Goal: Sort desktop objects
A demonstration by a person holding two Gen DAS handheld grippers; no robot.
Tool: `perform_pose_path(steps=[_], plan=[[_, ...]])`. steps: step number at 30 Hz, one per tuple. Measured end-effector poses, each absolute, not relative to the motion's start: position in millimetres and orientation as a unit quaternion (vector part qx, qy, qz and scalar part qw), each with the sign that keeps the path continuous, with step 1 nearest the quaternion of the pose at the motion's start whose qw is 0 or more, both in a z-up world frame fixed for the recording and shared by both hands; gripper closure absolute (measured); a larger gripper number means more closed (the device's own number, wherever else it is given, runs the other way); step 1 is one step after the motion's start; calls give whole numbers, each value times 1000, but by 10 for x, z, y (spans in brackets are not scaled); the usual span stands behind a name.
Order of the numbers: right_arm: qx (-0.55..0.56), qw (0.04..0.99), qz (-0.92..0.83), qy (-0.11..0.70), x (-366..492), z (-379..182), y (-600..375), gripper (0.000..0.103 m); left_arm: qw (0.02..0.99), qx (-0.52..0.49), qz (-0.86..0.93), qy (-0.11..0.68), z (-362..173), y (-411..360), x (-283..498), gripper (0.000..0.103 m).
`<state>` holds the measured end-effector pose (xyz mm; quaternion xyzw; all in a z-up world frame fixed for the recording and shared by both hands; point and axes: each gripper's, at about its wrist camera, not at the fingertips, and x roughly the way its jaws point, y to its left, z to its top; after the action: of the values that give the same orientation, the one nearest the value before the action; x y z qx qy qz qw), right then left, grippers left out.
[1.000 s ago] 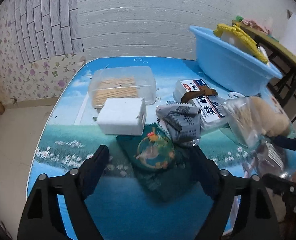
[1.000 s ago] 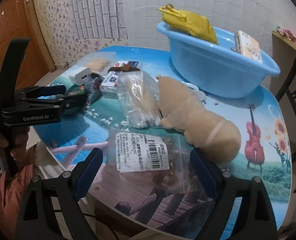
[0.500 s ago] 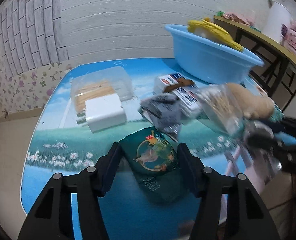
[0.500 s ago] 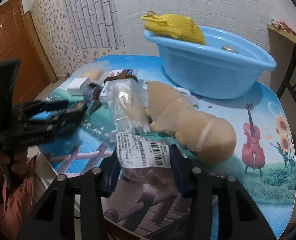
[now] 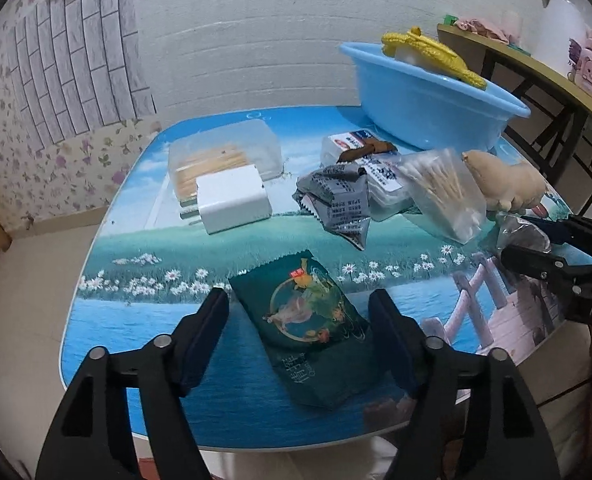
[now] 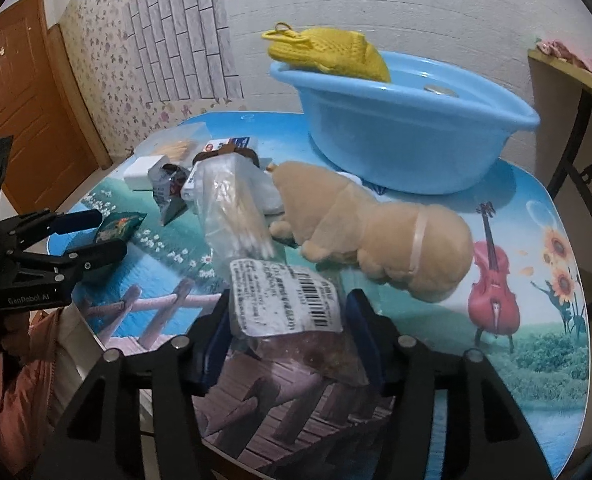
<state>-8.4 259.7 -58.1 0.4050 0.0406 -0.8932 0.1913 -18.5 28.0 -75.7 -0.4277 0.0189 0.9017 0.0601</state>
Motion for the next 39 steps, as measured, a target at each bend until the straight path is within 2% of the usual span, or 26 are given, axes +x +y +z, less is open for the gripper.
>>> perform_pose_path(steps=[5, 8, 10, 15, 24, 39], plan=[[388, 202, -898, 54, -60, -622, 2543, 25, 54, -431, 901, 15, -801, 297, -181, 11], [380, 246, -889, 72, -79, -667, 2475, 0, 52, -431, 901, 16, -833, 309, -185, 1], [374, 247, -889, 91, -62, -678, 2448, 0, 51, -429, 902, 15, -838, 311, -193, 1], [388, 235, -891, 36, -138, -613, 2698, 0, 51, -426, 903, 14, -839, 301, -191, 1], [389, 190, -899, 70, -197, -688, 2838, 0, 52, -416, 908, 15, -851, 309, -218, 0], [386, 189, -900, 70, -191, -711, 2822, 0, 51, -412, 909, 14, -850, 303, -216, 1]])
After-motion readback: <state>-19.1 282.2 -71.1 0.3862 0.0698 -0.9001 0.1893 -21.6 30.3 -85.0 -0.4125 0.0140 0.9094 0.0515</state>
